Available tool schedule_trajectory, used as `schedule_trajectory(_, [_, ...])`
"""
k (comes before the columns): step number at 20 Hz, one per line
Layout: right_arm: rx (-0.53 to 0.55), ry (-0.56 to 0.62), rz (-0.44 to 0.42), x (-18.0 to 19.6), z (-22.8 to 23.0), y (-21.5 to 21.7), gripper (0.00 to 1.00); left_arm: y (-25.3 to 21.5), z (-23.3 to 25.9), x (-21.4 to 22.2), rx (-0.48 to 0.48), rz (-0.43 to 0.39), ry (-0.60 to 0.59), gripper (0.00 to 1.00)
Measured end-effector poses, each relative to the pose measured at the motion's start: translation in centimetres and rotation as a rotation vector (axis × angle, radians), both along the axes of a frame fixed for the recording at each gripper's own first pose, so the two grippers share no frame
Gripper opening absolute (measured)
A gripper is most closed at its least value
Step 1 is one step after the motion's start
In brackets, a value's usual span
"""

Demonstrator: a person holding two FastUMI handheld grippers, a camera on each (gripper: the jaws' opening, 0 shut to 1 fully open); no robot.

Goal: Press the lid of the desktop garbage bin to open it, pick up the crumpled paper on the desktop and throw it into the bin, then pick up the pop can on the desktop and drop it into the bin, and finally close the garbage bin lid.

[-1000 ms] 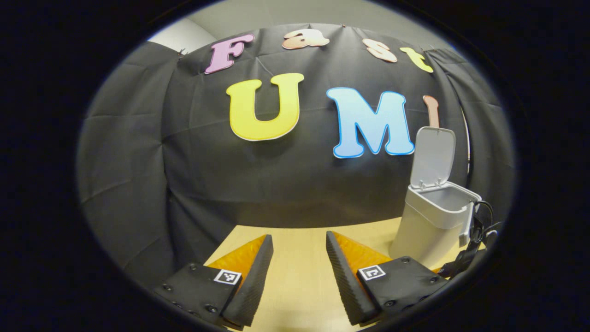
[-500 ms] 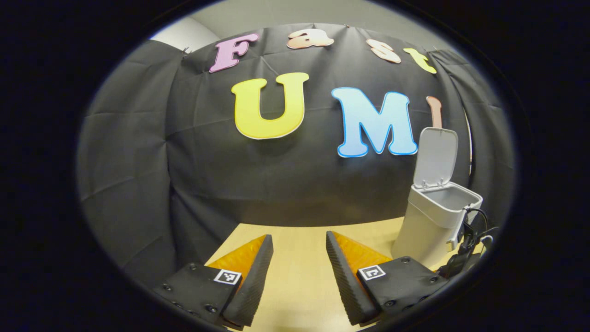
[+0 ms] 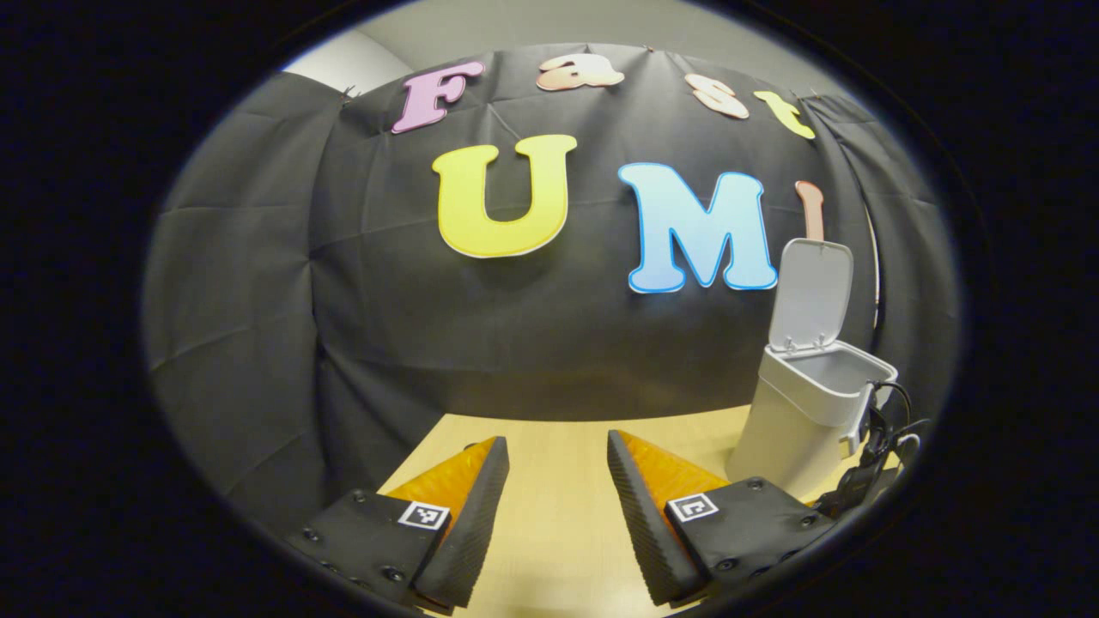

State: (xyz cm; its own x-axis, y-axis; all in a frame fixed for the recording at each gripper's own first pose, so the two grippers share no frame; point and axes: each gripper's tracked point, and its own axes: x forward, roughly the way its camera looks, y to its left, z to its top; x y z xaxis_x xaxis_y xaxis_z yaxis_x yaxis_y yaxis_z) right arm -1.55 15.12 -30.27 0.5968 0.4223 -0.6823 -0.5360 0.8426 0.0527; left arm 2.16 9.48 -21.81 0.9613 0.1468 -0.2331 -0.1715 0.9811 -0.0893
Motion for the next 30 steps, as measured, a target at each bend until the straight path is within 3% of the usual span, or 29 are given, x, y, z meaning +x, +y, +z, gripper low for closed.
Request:
schedule_trajectory(3, [0.016,-0.021,-0.015,0.3,1.5,-0.2,0.85,-0.1,0.0,0.2,-0.003,-0.013,-0.005,0.78])
schedule_trajectory(5, [0.028,-0.049,-0.020,0.7,2.8,-0.3,0.84,-0.2,0.1,0.4,-0.005,-0.021,-0.008,0.85])
schedule_trajectory(7, [0.038,-0.082,-0.016,1.1,4.3,-0.2,0.84,-0.5,0.2,0.4,-0.009,-0.028,-0.011,0.85])
schedule_trajectory(11, [0.065,-0.164,-0.005,1.8,8.1,0.4,0.84,-1.0,0.1,0.8,-0.017,-0.037,-0.009,0.84])
schedule_trajectory(12, [0.076,-0.185,-0.006,2.1,9.1,0.6,0.84,-1.1,0.1,0.7,-0.018,-0.040,-0.009,0.77])
schedule_trajectory(21, [0.221,-0.369,-0.043,4.4,19.9,1.6,0.84,-1.4,0.1,0.9,-0.022,-0.066,-0.007,0.78])
schedule_trajectory(30, [0.317,-0.558,-0.112,7.0,29.5,-0.5,0.84,-2.4,0.0,1.6,-0.029,-0.090,0.001,0.77])
